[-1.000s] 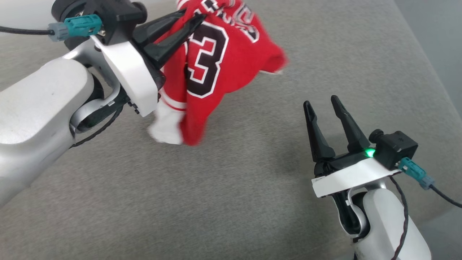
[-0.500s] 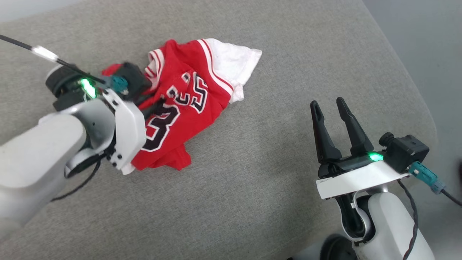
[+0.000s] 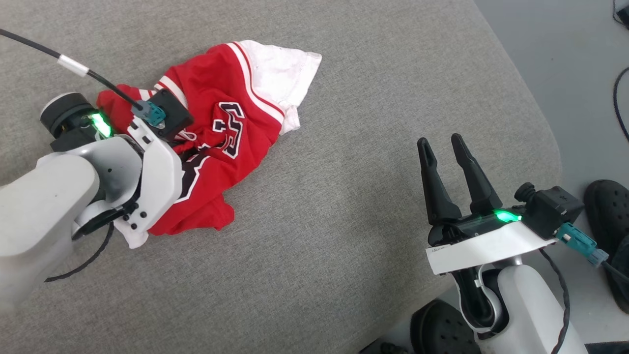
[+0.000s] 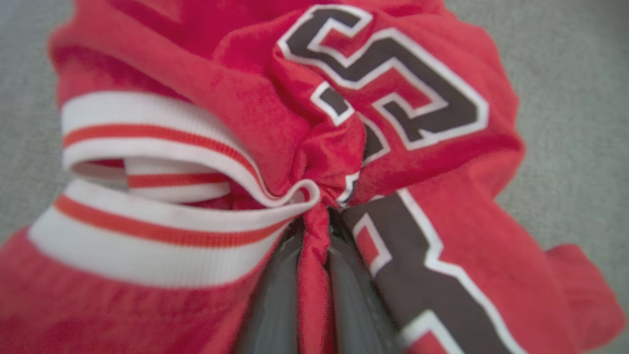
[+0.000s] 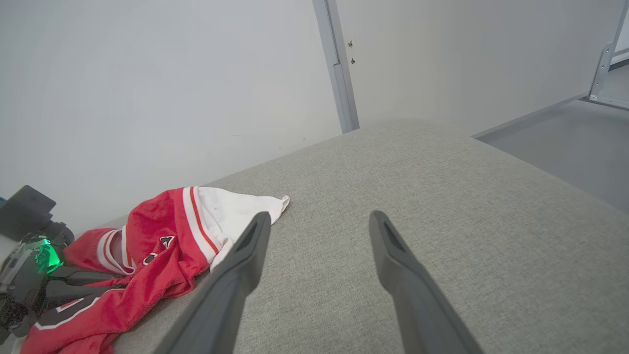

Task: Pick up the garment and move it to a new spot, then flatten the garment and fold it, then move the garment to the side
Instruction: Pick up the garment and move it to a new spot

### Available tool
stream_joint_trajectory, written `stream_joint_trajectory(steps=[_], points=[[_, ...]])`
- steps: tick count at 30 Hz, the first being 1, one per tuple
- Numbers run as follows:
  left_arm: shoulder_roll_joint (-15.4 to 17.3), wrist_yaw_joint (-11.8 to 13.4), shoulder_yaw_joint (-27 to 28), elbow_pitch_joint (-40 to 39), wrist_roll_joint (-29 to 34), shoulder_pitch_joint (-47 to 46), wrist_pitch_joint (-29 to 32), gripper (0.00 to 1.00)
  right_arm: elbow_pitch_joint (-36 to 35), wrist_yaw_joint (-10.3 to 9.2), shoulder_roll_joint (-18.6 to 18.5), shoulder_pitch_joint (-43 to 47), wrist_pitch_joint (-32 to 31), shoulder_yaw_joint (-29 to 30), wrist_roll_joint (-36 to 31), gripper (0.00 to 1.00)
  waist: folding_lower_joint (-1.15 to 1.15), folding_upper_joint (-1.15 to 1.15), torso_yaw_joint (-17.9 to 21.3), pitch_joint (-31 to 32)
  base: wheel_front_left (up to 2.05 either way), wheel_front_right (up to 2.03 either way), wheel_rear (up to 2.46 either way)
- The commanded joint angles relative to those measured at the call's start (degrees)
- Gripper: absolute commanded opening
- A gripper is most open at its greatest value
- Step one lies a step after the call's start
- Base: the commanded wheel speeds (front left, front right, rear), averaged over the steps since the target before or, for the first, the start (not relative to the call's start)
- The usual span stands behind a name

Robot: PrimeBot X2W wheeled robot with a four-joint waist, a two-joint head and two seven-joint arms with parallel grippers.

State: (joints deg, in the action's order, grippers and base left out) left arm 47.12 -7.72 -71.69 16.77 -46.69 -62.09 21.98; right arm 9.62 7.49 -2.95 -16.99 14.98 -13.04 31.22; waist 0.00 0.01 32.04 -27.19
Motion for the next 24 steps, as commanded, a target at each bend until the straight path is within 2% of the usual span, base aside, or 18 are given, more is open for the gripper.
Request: stream_joint_trajectory(steps=[1,2,3,4,5,6,7,14,20,24], points=[[1.3,0.5,-3.0,4.1,0.1,4.1,2.6,0.0,-0.3,0.01,0.0,0.2,0.3,-0.2,0.3,1.0,0.0,-0.01,0.2,-0.1,0.0,0.0,0.0],[1.5,0.5,-3.0,4.3,-0.2,3.6,1.9,0.0,-0.2,0.01,0.0,0.3,0.3,-0.1,0.1,1.0,0.0,-0.01,0.1,0.0,0.0,0.0,0.0],[1.6,0.6,-2.9,4.5,-0.5,3.0,1.0,0.13,0.0,0.01,0.0,0.3,0.3,0.1,-0.3,1.0,0.0,-0.01,-0.1,0.3,0.0,0.0,0.0],[1.5,0.6,-2.7,4.3,-0.7,2.4,0.2,0.42,0.1,0.01,0.0,0.2,0.3,0.4,-0.7,1.0,0.0,-0.01,-0.4,0.5,0.0,0.0,0.0],[1.2,0.6,-2.5,4.2,-1.2,1.6,-1.1,0.61,0.3,0.01,0.0,0.1,0.3,0.6,-1.0,1.0,0.0,-0.01,-0.8,1.0,0.0,0.0,0.0],[0.8,0.6,-2.4,4.0,-1.6,1.1,-2.4,0.93,0.4,0.01,0.0,0.0,0.3,0.9,-1.4,1.0,0.0,-0.01,-1.4,1.5,0.0,0.0,0.0],[0.4,0.6,-2.2,4.0,-2.4,0.5,-3.9,1.0,0.6,0.01,0.0,-0.1,0.3,1.2,-1.9,1.0,0.0,-0.01,-2.0,2.0,0.0,0.0,0.0],[-3.7,0.3,-1.6,4.2,-8.2,-0.9,-18.2,1.0,2.7,0.01,0.0,-0.7,0.3,3.4,-7.0,1.0,0.0,-0.01,-9.0,7.1,0.0,0.0,0.0],[-6.3,0.3,0.4,7.1,-13.4,4.4,-32.6,1.0,5.2,0.01,0.0,-0.2,0.3,6.4,-11.8,1.0,0.0,-0.01,-15.9,11.9,0.0,0.0,0.0],[-9.3,0.9,4.1,11.7,-16.1,10.5,-36.8,1.0,6.7,0.01,0.0,0.5,0.3,9.0,-14.6,1.0,0.0,-0.01,-20.7,14.5,0.0,0.0,0.0]])
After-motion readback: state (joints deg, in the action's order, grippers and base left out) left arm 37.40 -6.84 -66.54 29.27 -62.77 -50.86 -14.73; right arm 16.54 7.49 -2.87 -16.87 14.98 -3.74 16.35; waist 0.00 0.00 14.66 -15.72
